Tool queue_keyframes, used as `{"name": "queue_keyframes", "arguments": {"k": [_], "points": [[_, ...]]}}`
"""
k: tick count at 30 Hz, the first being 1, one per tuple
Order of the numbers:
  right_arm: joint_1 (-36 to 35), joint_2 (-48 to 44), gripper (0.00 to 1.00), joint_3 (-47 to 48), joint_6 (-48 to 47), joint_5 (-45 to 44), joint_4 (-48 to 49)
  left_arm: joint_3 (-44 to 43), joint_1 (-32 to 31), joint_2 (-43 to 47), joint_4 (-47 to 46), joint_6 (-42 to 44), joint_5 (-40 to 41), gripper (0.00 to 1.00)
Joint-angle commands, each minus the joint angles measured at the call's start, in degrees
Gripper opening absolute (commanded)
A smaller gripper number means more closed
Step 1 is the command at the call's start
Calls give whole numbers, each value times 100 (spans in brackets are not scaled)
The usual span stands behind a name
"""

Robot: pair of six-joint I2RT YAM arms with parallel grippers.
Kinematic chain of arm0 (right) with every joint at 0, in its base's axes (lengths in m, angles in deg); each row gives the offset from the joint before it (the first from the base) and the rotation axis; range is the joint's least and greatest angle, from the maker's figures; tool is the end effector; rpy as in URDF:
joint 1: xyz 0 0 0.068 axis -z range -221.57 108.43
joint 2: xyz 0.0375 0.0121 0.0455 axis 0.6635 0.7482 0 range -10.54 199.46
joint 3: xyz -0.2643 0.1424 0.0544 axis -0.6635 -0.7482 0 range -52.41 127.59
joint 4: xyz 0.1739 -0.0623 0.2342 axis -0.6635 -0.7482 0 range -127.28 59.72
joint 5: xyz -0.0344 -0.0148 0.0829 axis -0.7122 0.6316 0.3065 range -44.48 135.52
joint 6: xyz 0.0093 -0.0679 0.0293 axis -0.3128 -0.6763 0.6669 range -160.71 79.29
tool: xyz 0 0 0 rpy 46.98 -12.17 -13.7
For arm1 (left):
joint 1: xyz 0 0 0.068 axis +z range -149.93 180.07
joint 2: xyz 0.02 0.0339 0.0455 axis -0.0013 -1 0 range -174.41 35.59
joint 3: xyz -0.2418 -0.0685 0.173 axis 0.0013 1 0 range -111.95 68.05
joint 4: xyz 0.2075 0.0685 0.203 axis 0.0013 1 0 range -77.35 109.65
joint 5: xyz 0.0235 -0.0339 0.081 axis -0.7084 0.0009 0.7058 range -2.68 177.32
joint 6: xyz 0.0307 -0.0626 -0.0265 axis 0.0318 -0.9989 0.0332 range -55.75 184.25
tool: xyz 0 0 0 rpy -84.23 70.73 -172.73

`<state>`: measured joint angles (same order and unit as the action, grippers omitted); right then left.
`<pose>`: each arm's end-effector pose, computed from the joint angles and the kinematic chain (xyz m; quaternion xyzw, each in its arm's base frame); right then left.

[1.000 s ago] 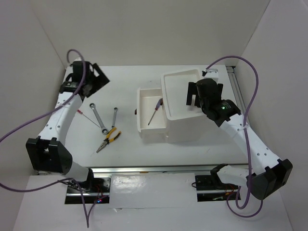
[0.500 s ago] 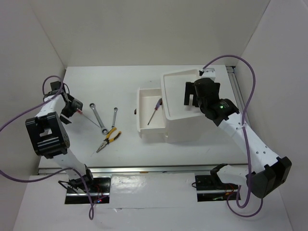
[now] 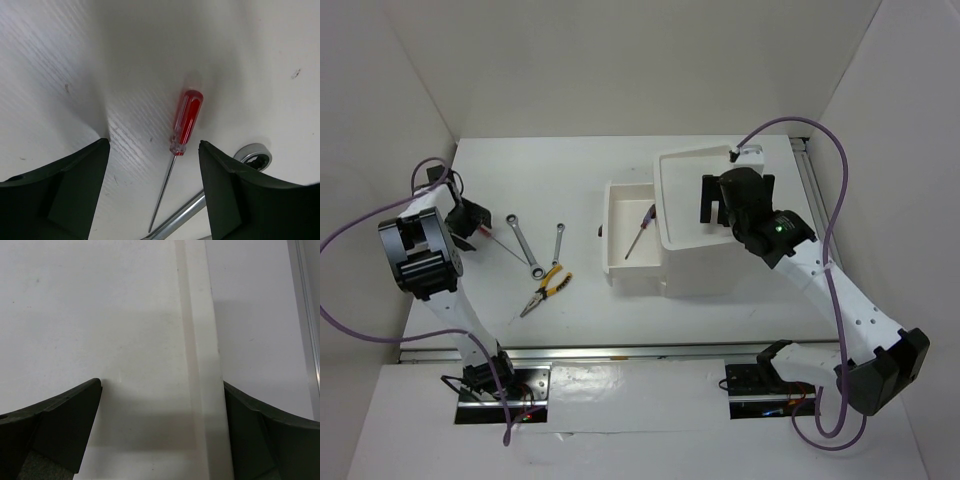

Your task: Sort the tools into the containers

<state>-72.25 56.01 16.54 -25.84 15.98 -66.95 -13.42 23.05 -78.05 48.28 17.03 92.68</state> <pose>0.2644 0.1210 0.3857 0.0005 0.8631 -0.0328 0.5040 0.4239 0.1861 0.1591 -0.5710 0.7968 0.0045 0.1976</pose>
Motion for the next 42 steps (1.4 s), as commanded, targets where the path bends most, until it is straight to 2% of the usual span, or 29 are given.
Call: {"name": "queue_keyframes", "arguments": {"k": [1, 3, 5, 7, 17, 20, 21, 22, 26, 30, 31, 34, 35, 38, 39, 42], "points": [[-158, -133, 100, -22, -2, -60, -69, -535, 22, -219, 408, -244, 192, 83], [-158, -185, 100, -22, -2, -61, -69, -702, 22, -385, 626, -305, 280, 79], [-158, -186, 100, -22, -2, -122, -69, -887, 22, -560, 698, -305, 333, 69], [-158, -238, 100, -22, -2, -122, -69, -1010, -30, -693, 813, -305, 334, 66], [-158, -405, 100, -74, -2, -403, -69, -1266, -83, -1019, 1094, -252, 509, 69], [-158, -405, 100, -74, -2, -491, -69, -1319, -136, -1089, 1174, -252, 509, 58], [-158, -405, 100, -74, -2, -544, -69, -1319, -136, -1090, 1174, -200, 509, 52], [-158, -405, 100, -74, -2, -596, -121, -1388, -188, -1090, 1174, -200, 509, 40], [-158, -458, 100, -136, -2, -650, -122, -1450, -294, -1213, 1297, -200, 562, 31], [-158, -458, 100, -136, -2, -702, -122, -1564, -294, -1265, 1349, -147, 492, 12], [-158, -458, 100, -136, -2, -702, -122, -1565, -347, -1213, 1349, -147, 492, 0], [-158, -458, 100, -198, -2, -702, -122, -1697, -399, -941, 1420, -85, 369, 0], [-158, -406, 100, -198, -2, -702, -122, -1549, -400, -575, 1420, -146, 369, 0], [-158, -458, 100, -198, -2, -702, -122, -839, -627, 252, 789, -217, 316, 0], [-158, -458, 100, -198, -2, -702, -122, -635, -689, 873, 300, -269, 316, 0], [-158, -458, 100, -198, -2, -702, -69, -317, -970, 1815, -257, -52, -87, 0]]}}
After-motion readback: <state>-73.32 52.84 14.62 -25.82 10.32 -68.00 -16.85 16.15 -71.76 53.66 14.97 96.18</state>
